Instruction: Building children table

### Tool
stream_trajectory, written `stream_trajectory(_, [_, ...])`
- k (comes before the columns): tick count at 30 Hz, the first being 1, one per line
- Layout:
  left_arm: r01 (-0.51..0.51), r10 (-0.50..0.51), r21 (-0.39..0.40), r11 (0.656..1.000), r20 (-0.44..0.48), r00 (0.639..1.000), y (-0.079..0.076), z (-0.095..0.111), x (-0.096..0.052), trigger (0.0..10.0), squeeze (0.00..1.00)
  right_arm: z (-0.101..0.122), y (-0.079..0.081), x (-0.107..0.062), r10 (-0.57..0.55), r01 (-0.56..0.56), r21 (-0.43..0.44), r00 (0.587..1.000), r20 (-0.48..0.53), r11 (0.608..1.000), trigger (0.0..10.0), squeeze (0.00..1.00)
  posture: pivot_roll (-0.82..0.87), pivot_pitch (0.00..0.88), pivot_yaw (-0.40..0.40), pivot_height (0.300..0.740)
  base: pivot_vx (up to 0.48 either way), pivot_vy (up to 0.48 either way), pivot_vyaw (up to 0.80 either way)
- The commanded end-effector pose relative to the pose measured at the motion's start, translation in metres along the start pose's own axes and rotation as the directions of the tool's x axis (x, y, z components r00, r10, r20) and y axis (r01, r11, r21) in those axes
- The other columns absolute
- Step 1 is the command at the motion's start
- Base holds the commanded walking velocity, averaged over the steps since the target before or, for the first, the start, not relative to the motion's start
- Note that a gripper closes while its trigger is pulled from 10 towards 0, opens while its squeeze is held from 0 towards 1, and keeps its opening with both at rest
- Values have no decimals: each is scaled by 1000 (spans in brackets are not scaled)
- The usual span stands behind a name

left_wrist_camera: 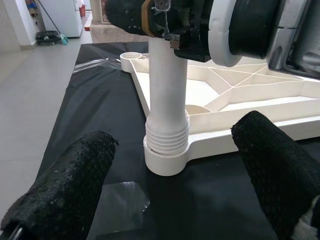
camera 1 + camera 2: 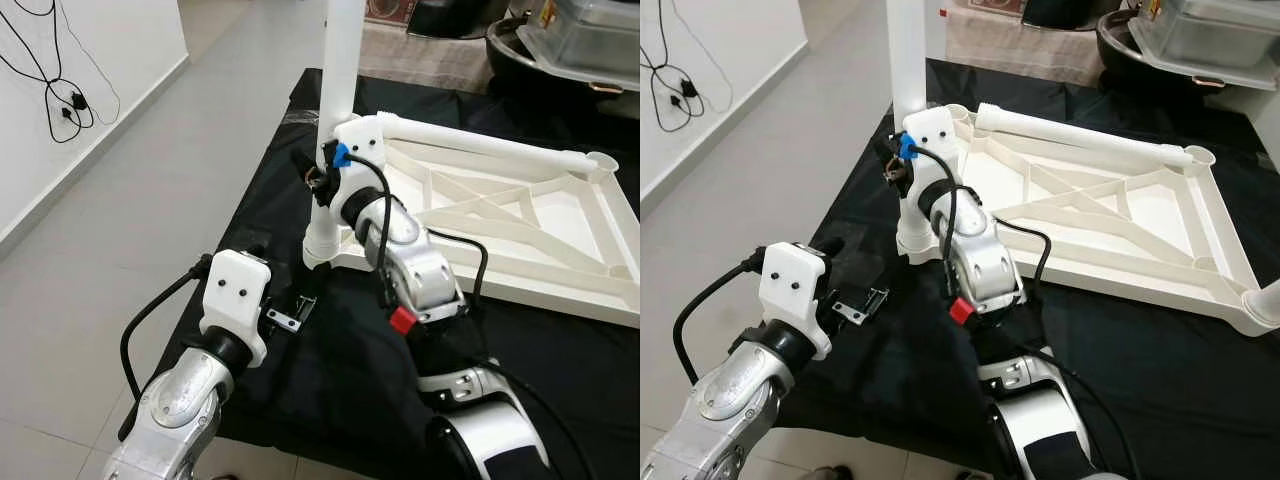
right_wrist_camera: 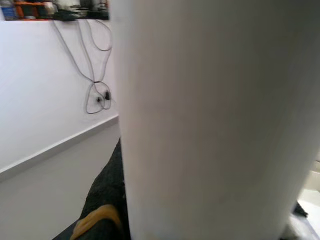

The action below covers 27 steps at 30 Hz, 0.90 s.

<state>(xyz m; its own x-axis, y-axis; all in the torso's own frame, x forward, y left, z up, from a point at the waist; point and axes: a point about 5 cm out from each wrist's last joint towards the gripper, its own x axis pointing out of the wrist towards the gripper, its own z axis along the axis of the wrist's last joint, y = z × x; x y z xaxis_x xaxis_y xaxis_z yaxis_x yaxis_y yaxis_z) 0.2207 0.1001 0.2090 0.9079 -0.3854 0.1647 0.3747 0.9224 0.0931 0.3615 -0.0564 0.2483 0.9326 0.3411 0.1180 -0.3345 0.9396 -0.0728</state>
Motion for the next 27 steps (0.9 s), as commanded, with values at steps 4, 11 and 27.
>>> stream_trajectory(4, [-4,4,13,1000,-9,1000,2,-3,0,10000,0,-75,-29,-22,-285,284,-52,900,-329,957,10000,0,108,199,-86,740,0,0,0])
stream_trajectory(11, [-5,5,21,1000,-7,1000,4,-3,1,10000,0,-73,-20,-34,-476,499,-14,819,-320,867,10000,0,113,189,-82,740,0,0,0])
stream_trajectory(27, [4,-4,29,1000,-10,1000,5,-4,0,10000,0,-75,-7,-57,-785,815,-99,507,-356,571,10000,0,123,185,-79,740,0,0,0])
